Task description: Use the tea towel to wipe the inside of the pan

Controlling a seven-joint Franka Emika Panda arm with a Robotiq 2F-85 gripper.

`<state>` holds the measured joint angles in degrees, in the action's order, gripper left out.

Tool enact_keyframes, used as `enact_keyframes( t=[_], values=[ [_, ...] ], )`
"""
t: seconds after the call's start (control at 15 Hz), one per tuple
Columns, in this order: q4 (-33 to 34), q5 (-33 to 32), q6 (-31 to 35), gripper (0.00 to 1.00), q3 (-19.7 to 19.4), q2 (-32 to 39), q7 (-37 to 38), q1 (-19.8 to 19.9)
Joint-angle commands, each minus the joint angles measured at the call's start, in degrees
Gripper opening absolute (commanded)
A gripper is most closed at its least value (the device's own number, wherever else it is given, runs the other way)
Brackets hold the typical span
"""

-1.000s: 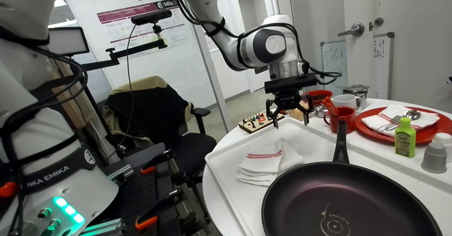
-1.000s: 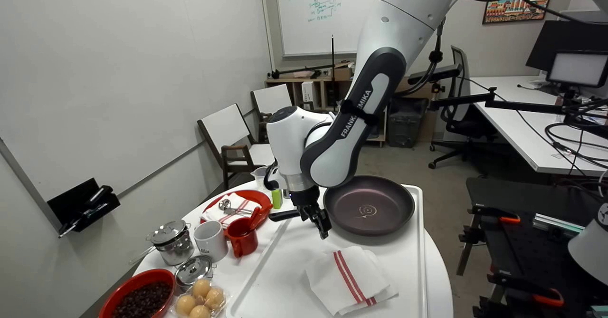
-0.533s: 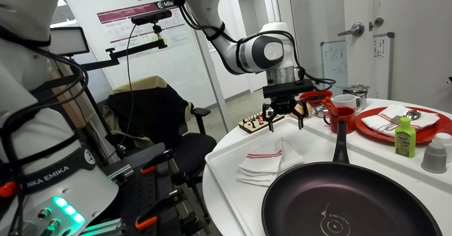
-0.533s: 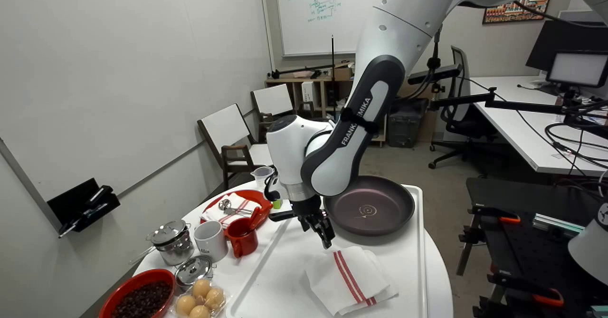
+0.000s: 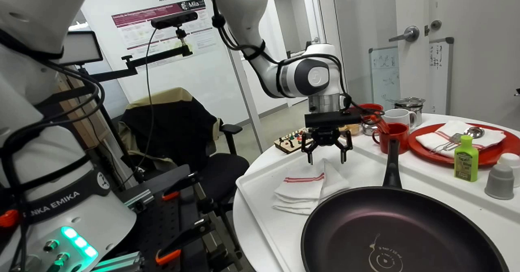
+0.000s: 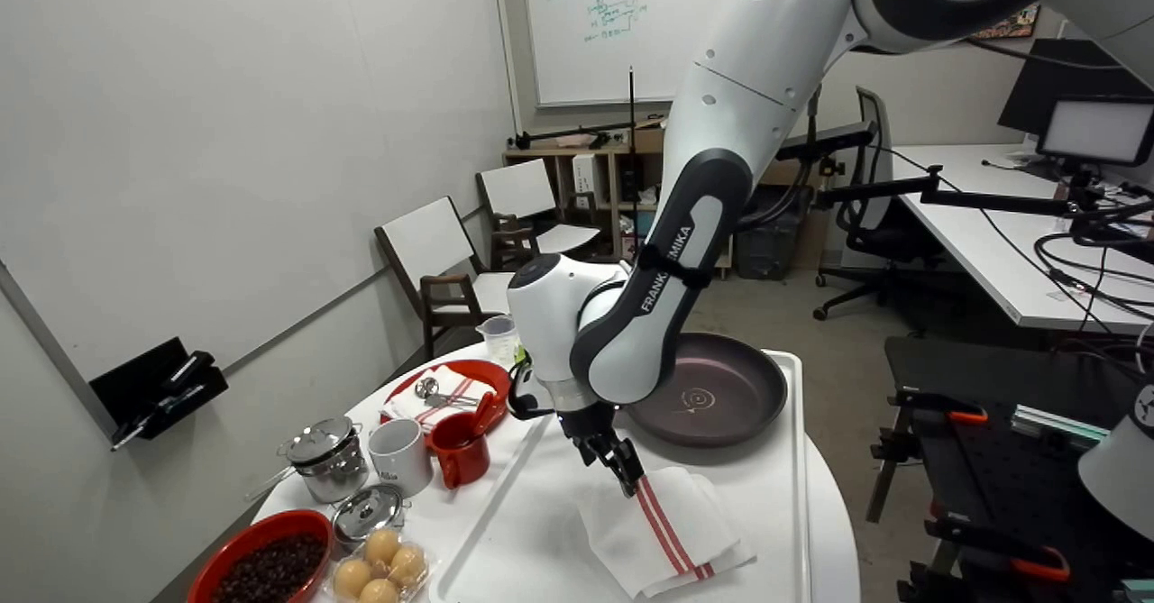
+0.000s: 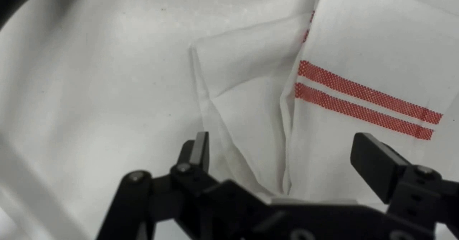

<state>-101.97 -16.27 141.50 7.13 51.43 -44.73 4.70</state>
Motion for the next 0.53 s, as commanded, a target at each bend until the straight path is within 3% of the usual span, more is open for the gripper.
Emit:
enact_keyframes(
  t=[0.0,0.47],
  values=[
    [5.4,0.9,-3.3,1.0,-0.4,4.8,-2.0,0.3],
    [8.9,-0.4,-4.2,1.0,-1.4,9.5,-1.5,-1.4]
  ],
)
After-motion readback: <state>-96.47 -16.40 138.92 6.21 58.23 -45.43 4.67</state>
